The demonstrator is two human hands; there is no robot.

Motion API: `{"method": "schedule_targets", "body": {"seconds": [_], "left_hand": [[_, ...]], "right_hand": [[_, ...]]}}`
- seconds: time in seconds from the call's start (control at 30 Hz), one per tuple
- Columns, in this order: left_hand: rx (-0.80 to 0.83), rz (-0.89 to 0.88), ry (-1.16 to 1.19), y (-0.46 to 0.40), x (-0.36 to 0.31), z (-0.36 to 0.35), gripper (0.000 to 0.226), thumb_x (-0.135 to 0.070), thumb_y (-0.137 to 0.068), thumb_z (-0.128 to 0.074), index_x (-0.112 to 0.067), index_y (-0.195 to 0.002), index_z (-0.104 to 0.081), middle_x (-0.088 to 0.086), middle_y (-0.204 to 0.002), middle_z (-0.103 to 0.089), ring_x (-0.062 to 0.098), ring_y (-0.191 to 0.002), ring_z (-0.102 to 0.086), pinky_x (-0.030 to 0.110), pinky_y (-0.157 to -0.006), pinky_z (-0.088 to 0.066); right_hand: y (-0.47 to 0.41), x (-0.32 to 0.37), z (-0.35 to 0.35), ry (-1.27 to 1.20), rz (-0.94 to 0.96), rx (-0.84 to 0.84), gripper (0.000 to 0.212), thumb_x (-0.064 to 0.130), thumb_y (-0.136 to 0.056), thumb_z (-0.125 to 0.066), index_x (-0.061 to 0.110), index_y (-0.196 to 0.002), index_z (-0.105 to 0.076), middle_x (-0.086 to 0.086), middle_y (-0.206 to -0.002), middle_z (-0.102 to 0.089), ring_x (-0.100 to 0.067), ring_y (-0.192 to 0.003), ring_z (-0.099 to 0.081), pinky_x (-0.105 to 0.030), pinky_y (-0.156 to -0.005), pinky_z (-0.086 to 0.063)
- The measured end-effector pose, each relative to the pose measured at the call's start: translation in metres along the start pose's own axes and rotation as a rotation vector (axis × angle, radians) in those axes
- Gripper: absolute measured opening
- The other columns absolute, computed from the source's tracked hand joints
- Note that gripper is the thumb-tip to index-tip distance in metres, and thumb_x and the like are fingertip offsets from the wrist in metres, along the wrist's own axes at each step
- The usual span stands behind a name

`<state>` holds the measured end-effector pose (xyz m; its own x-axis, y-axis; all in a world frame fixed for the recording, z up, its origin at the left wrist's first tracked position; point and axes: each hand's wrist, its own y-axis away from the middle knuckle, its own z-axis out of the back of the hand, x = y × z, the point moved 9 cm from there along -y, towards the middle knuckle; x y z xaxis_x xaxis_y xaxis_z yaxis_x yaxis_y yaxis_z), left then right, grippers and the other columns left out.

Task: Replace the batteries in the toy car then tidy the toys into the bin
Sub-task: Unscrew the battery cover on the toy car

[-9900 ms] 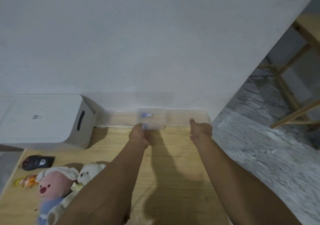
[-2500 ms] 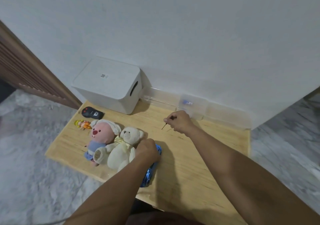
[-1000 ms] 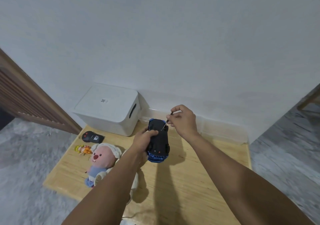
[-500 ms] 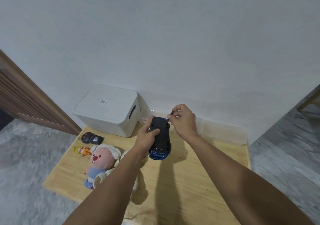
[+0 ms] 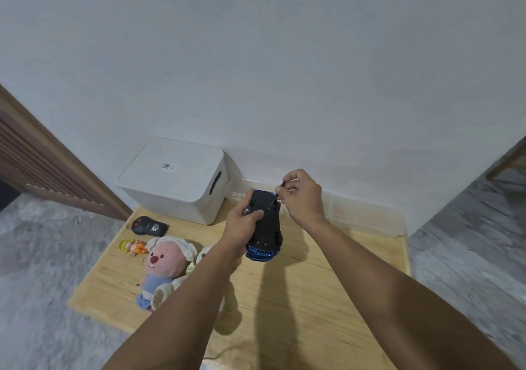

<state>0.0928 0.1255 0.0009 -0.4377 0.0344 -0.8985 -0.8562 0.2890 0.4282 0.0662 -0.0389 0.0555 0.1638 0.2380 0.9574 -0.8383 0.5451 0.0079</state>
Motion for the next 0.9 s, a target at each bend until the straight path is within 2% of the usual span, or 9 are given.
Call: {"method": "schedule_targets", "body": {"seconds": [0.13,0.27,0.4,0.5,0.57,0.7,0.9], "left_hand": [[-0.003,0.011,0.014,0.001,0.002,-0.001,0.063,-0.001,-0.092,-0.056,-0.034,-0.144,-0.044,0.005,-0.108,-0.067,0.023,-0.081,-0.067,0.035,-0.073,-0.059],[0.008,0.019,0.033,0.003,0.001,-0.006,0.063,-0.001,-0.092,-0.056,-0.035,-0.143,-0.044,0.007,-0.112,-0.066,0.028,-0.090,-0.067,0.038,-0.077,-0.059],[0.011,0.025,0.059,0.003,0.001,-0.011,0.062,-0.001,-0.091,-0.057,-0.033,-0.143,-0.045,0.003,-0.113,-0.065,0.032,-0.099,-0.067,0.042,-0.082,-0.058],[0.007,0.027,0.077,0.003,0.000,-0.011,0.062,-0.001,-0.092,-0.057,-0.033,-0.144,-0.044,-0.001,-0.110,-0.065,0.031,-0.098,-0.067,0.042,-0.081,-0.059],[0.009,0.029,0.090,0.003,0.000,-0.011,0.063,0.000,-0.092,-0.056,-0.032,-0.144,-0.043,0.000,-0.111,-0.065,0.030,-0.094,-0.067,0.042,-0.080,-0.059],[0.003,0.029,0.100,0.004,0.001,-0.009,0.063,0.000,-0.092,-0.055,-0.032,-0.145,-0.043,-0.001,-0.114,-0.065,0.029,-0.092,-0.068,0.039,-0.077,-0.059],[0.003,0.029,0.084,0.003,0.000,-0.005,0.063,-0.001,-0.092,-0.056,-0.032,-0.145,-0.042,0.001,-0.116,-0.065,0.029,-0.093,-0.068,0.039,-0.076,-0.059]], "right_hand": [[0.000,0.004,0.000,0.004,0.033,-0.005,0.014,0.011,-0.079,-0.075,0.018,-0.083,-0.064,0.001,-0.077,-0.069,-0.016,-0.073,-0.070,-0.035,-0.071,-0.059],[-0.003,0.010,0.003,-0.006,0.069,-0.033,0.012,0.013,-0.076,-0.080,0.017,-0.078,-0.068,0.008,-0.075,-0.067,-0.007,-0.071,-0.064,-0.020,-0.070,-0.053],[-0.008,0.013,0.001,0.016,0.072,-0.021,0.013,0.009,-0.081,-0.074,0.020,-0.078,-0.067,0.009,-0.075,-0.067,-0.010,-0.074,-0.067,-0.025,-0.074,-0.056],[-0.009,0.013,-0.002,0.013,0.076,0.004,0.019,0.006,-0.085,-0.068,0.024,-0.078,-0.067,0.006,-0.073,-0.069,-0.014,-0.076,-0.070,-0.028,-0.076,-0.058],[-0.008,0.011,-0.001,-0.012,0.082,-0.005,0.020,0.006,-0.086,-0.068,0.024,-0.078,-0.069,0.005,-0.074,-0.070,-0.013,-0.077,-0.071,-0.026,-0.077,-0.057],[-0.006,0.009,0.002,-0.076,0.056,-0.024,0.009,0.011,-0.078,-0.077,0.017,-0.085,-0.076,0.007,-0.084,-0.072,-0.007,-0.079,-0.069,-0.014,-0.074,-0.052],[-0.010,0.013,-0.003,-0.024,0.057,-0.008,0.010,0.007,-0.080,-0.074,0.014,-0.086,-0.076,0.010,-0.077,-0.070,-0.003,-0.073,-0.066,-0.016,-0.073,-0.052]]}}
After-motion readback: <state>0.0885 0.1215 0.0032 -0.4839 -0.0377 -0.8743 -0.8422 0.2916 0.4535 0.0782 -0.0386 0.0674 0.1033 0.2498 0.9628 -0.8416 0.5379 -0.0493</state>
